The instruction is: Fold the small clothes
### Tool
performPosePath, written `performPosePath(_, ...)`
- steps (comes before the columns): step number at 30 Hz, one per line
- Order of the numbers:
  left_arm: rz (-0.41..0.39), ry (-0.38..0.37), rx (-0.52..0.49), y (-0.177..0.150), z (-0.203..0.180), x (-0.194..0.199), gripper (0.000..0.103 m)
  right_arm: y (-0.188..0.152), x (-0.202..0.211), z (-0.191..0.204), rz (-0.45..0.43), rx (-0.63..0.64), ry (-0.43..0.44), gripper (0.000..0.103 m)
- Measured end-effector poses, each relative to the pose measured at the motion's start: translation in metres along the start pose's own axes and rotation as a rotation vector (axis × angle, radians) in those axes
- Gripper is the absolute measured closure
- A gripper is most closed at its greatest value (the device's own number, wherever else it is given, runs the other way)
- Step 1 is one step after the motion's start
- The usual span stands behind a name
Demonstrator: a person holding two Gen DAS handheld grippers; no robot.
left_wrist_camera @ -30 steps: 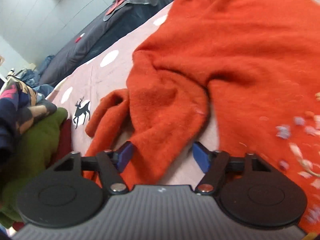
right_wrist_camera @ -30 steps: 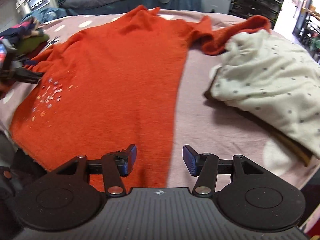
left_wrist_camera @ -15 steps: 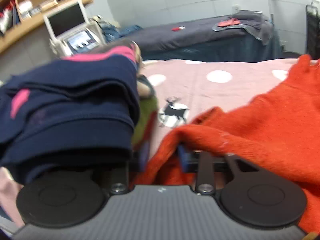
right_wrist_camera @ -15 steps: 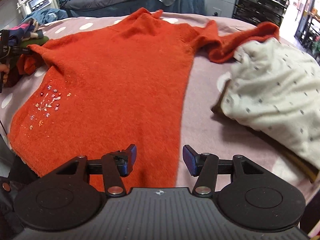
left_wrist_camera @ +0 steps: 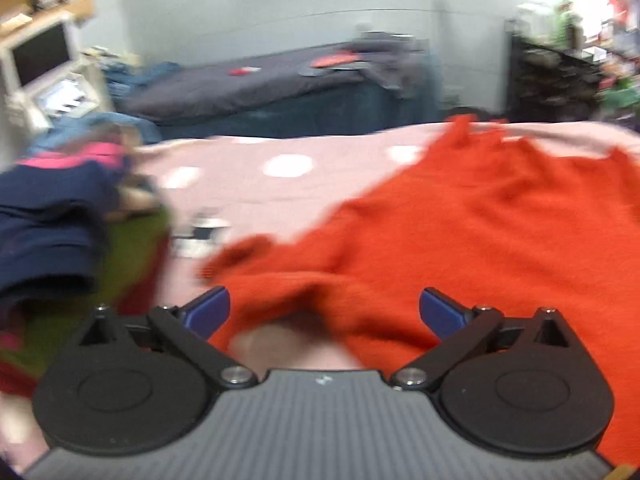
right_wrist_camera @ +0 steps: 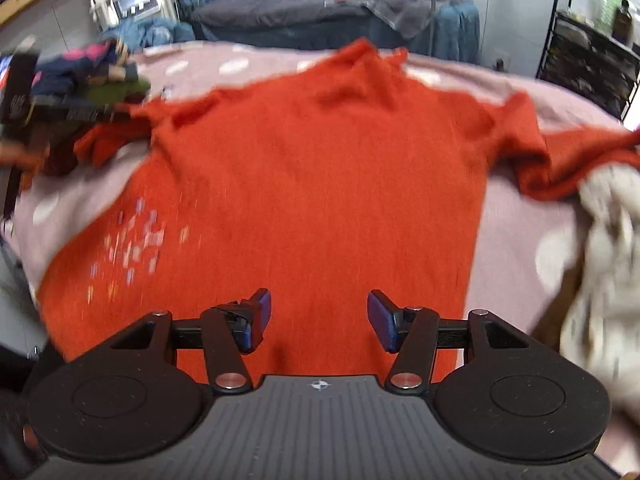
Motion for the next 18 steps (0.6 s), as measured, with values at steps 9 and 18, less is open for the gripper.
performPosePath(9,0.093,-0.264,-0.075,0.015,-0.106,-0.067,0.001,0.151,-0.058,-0.027,-0.125,-0.335,0.159,0.005)
performPosePath(18,0.141,-0.318,-0.088,-0.019,-0.122,-0.068,0.0,0.243,-0.175,-0.066,-0.143,-0.401,0.041,0.006)
Point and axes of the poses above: each gripper's, at about its wrist camera, not at the fingertips, and x roughly against the way its jaws point, z to its left, y to its top, the point moved 10 cm from there along -x, roughly the way its jaws point, and after that the axes turned 11 degrees about -x, right-handed, at the moved point
